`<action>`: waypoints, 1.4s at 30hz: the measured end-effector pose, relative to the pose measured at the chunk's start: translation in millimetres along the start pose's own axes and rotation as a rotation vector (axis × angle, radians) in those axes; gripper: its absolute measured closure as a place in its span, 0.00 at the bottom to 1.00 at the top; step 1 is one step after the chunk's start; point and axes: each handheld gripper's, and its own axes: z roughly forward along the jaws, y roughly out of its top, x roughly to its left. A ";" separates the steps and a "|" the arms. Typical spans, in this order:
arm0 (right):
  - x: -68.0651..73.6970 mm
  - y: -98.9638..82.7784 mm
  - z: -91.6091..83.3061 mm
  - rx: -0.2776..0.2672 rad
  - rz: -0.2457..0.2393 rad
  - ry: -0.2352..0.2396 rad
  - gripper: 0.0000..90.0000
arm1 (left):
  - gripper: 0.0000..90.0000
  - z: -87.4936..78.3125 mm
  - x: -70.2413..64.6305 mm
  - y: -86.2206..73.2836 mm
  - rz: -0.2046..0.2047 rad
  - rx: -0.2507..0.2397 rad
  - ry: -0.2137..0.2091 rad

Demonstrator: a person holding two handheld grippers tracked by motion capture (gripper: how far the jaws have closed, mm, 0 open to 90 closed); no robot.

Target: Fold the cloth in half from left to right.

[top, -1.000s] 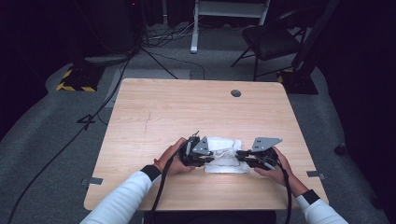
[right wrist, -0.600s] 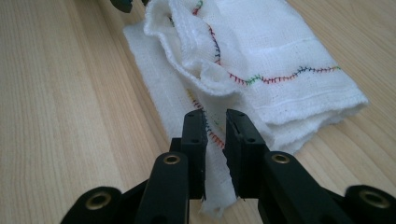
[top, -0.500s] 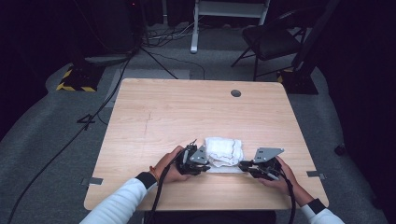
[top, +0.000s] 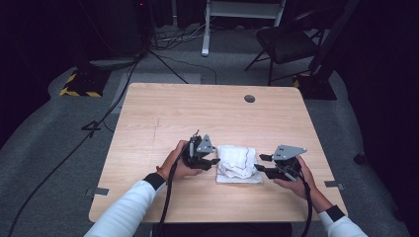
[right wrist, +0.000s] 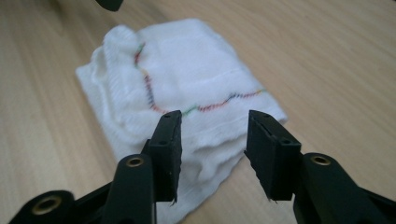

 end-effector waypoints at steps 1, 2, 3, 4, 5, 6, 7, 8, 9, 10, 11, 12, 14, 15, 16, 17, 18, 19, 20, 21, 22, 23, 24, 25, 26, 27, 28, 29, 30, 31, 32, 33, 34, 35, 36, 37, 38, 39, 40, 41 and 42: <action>-1.4 3.1 2.4 -0.001 0.006 -0.002 0.57 | 0.53 3.0 4.6 2.8 -0.022 -0.004 -0.002; -2.7 5.6 5.5 0.006 0.009 -0.003 0.55 | 0.50 5.9 7.1 5.2 -0.038 -0.005 0.002; -3.2 6.9 8.2 0.011 0.011 -0.002 0.53 | 0.47 10.3 9.3 8.4 -0.042 0.002 0.003; -3.9 8.0 11.6 0.018 0.009 -0.005 0.52 | 0.44 14.6 10.2 11.1 -0.041 0.008 0.002; -4.2 8.4 14.9 0.026 0.017 -0.001 0.51 | 0.43 18.9 10.0 13.2 -0.041 0.011 -0.001; -4.2 8.2 18.5 0.038 0.024 0.002 0.48 | 0.41 24.0 8.2 15.0 -0.038 0.019 -0.023; -3.6 7.2 22.9 0.061 0.021 0.010 0.46 | 0.39 27.1 5.5 16.0 -0.026 0.030 -0.038; -2.5 5.7 25.6 0.079 0.020 0.018 0.45 | 0.39 29.1 2.8 16.2 -0.015 0.040 -0.047; -1.7 4.3 27.3 0.091 0.018 0.022 0.45 | 0.38 31.1 -1.5 15.9 0.004 0.049 -0.064; -1.0 2.3 28.9 0.104 0.016 0.031 0.45 | 0.38 32.6 -6.1 15.0 0.024 0.057 -0.075; -0.2 0.3 29.7 0.110 0.014 0.039 0.45 | 0.38 33.9 -10.5 14.0 0.039 0.070 -0.078; 0.4 -1.6 30.2 0.115 0.013 0.044 0.44 | 0.38 34.6 -14.0 13.1 0.050 0.088 -0.081; 0.8 -5.1 29.9 0.128 0.015 0.055 0.44 | 0.38 34.3 -20.7 9.7 0.051 0.090 -0.094; 1.4 -6.8 29.1 0.132 0.011 0.058 0.43 | 0.38 33.0 -24.4 7.7 0.059 0.094 -0.091; 2.4 -9.1 27.7 0.139 0.008 0.058 0.43 | 0.38 31.6 -26.4 6.4 0.057 0.097 -0.092; 3.1 -10.8 27.0 0.145 0.007 0.061 0.43 | 0.37 29.6 -29.0 4.2 0.053 0.098 -0.103; 5.0 -13.9 26.1 0.154 0.004 0.065 0.43 | 0.35 28.4 -31.2 2.1 0.047 0.100 -0.115; 7.1 -16.8 25.5 0.161 0.001 0.065 0.43 | 0.31 27.5 -33.2 0.4 0.043 0.107 -0.121; 8.4 -18.8 25.0 0.166 -0.002 0.062 0.43 | 0.30 26.9 -35.9 -2.0 0.044 0.111 -0.125; 9.4 -21.1 24.3 0.162 -0.001 0.059 0.43 | 0.29 26.3 -38.6 -4.5 0.048 0.119 -0.127; 9.7 -22.5 23.1 0.160 0.003 0.057 0.43 | 0.29 25.7 -40.8 -6.5 0.058 0.130 -0.124; 9.3 -23.1 22.3 0.159 0.006 0.056 0.43 | 0.28 24.7 -43.1 -8.4 0.060 0.140 -0.121; 8.6 -23.2 21.7 0.159 0.006 0.054 0.42 | 0.28 23.7 -43.6 -9.3 0.061 0.140 -0.122; 8.3 -22.8 21.5 0.159 0.007 0.054 0.42 | 0.27 23.1 -43.8 -9.8 0.058 0.137 -0.121; 8.3 -22.4 21.5 0.160 0.005 0.053 0.41 | 0.27 22.1 -43.8 -9.8 0.058 0.140 -0.116; 8.4 -21.8 21.6 0.162 0.001 0.050 0.41 | 0.27 20.6 -43.7 -9.1 0.063 0.136 -0.103; 8.3 -21.1 21.4 0.160 -0.004 0.047 0.41 | 0.27 18.9 -43.3 -8.4 0.063 0.128 -0.093; 8.3 -20.4 20.6 0.158 -0.005 0.046 0.40 | 0.27 17.1 -42.4 -7.0 0.065 0.121 -0.086; 8.0 -19.7 19.6 0.157 -0.007 0.044 0.40 | 0.27 14.9 -41.8 -5.6 0.061 0.116 -0.079; 7.8 -18.9 18.4 0.152 -0.010 0.040 0.40 | 0.26 12.5 -41.2 -4.7 0.061 0.105 -0.072; 7.5 -18.0 16.7 0.147 -0.011 0.037 0.40 | 0.26 10.4 -40.7 -3.7 0.065 0.102 -0.061; 7.2 -17.2 15.0 0.139 -0.014 0.033 0.40 | 0.26 8.6 -40.9 -3.2 0.061 0.104 -0.051; 6.8 -16.1 13.1 0.135 -0.017 0.027 0.40 | 0.25 6.8 -40.2 -2.8 0.068 0.107 -0.043; 6.3 -15.0 11.1 0.128 -0.022 0.018 0.40 | 0.24 5.1 -40.2 -3.1 0.068 0.113 -0.033; 5.8 -13.9 9.0 0.121 -0.019 0.014 0.39 | 0.24 3.4 -40.1 -3.8 0.070 0.115 -0.022; 5.1 -12.9 7.0 0.116 -0.021 0.008 0.39 | 0.24 1.0 -39.6 -4.8 0.070 0.114 -0.015; 4.7 -11.9 4.8 0.113 -0.022 0.001 0.39 | 0.24 -1.1 -38.7 -6.0 0.066 0.112 -0.014; 4.2 -11.1 2.9 0.106 -0.022 -0.004 0.39 | 0.24 -3.1 -37.7 -7.0 0.067 0.114 -0.009; 3.5 -10.3 1.2 0.102 -0.020 -0.009 0.39 | 0.24 -6.0 -36.8 -8.7 0.065 0.117 0.000; 2.5 -9.3 -0.7 0.101 -0.022 -0.014 0.39 | 0.23 -7.8 -35.6 -9.6 0.070 0.117 0.000; 2.2 -8.7 -1.6 0.101 -0.022 -0.018 0.38 | 0.23 -10.3 -34.6 -11.0 0.072 0.118 0.008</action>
